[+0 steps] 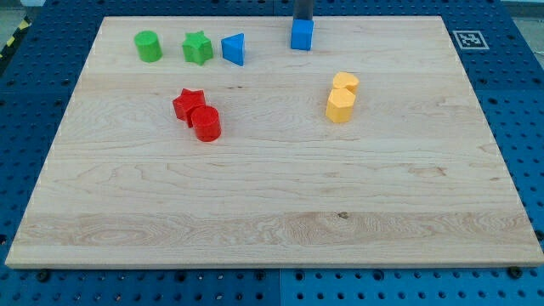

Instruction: Move the blue cube to the right of the blue triangle

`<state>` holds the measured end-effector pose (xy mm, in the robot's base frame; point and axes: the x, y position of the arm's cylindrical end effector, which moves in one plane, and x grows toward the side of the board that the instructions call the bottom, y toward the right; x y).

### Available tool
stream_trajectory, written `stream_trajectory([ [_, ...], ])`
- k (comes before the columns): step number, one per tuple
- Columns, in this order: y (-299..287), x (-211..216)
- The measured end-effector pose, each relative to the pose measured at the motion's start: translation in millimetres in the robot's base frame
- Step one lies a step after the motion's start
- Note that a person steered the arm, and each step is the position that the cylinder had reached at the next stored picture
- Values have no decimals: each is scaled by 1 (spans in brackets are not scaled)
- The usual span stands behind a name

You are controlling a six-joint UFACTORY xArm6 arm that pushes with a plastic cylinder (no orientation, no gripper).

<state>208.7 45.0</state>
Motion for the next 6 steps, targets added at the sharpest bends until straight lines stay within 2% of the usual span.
stream_trajectory([
  [6,0,47],
])
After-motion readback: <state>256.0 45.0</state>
